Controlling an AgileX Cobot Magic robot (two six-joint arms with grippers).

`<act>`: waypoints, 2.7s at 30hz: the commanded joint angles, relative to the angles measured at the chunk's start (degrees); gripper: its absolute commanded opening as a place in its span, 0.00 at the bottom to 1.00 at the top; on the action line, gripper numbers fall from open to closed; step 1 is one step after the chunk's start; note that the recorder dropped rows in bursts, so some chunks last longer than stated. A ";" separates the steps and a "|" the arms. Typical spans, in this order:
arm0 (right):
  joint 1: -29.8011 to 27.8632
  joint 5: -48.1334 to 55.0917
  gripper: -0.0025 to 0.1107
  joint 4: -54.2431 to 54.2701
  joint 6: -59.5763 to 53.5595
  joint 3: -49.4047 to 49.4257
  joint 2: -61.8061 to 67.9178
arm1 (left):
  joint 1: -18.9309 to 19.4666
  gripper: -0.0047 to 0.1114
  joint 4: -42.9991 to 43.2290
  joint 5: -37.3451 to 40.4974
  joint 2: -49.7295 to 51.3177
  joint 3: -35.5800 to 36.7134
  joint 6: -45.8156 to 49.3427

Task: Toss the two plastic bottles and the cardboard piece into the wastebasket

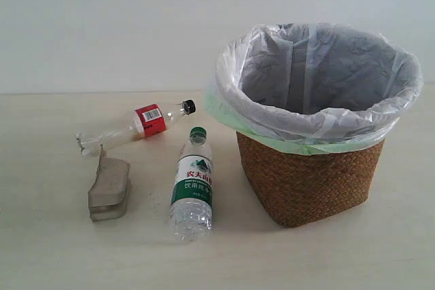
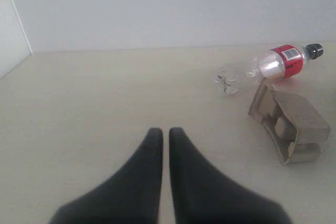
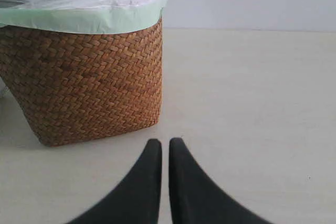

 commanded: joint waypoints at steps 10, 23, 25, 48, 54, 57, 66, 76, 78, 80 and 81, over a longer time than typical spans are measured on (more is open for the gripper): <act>0.08 -0.54 0.04 -0.46 -0.22 -0.06 -0.32 | 0.13 0.07 -0.62 0.06 -0.09 0.17 0.30; 0.08 -0.54 0.04 -0.46 -0.22 -0.06 -0.32 | 0.13 0.07 0.92 -14.18 -0.09 0.17 1.53; 0.08 -0.54 0.04 -0.46 -0.22 -0.06 -0.32 | 0.13 0.07 0.93 -18.51 -0.09 0.17 0.94; 0.08 -0.54 0.04 -0.46 -0.22 -0.06 -0.32 | 0.13 0.08 24.79 -36.15 12.82 -20.41 -46.18; 0.08 -0.54 0.04 -0.46 -0.22 -0.06 -0.32 | 0.13 0.51 46.61 -36.15 26.40 -31.96 -68.45; 0.08 -0.54 0.04 -0.46 -0.22 -0.06 -0.32 | 0.13 0.82 54.71 -35.92 32.97 -35.69 -78.43; 0.08 -0.54 0.04 -0.46 -0.22 -0.06 -0.32 | 0.13 0.90 95.35 -43.48 57.76 -48.60 -106.84; 0.08 -0.54 0.04 -0.46 -0.22 -0.06 -0.32 | -0.40 0.90 101.45 -50.04 88.72 -62.12 -87.19; 0.08 -0.54 0.04 -0.46 -0.22 -0.06 -0.32 | -0.40 0.90 101.45 -50.04 93.84 -63.45 -85.90; 0.08 -0.54 0.04 -0.46 -0.22 -0.06 -0.32 | -2.02 0.90 101.45 -47.37 97.53 -65.40 -86.87; 0.08 -0.54 0.04 -0.46 -0.22 -0.06 -0.32 | -3.67 0.90 101.45 -39.50 98.63 -66.27 -86.72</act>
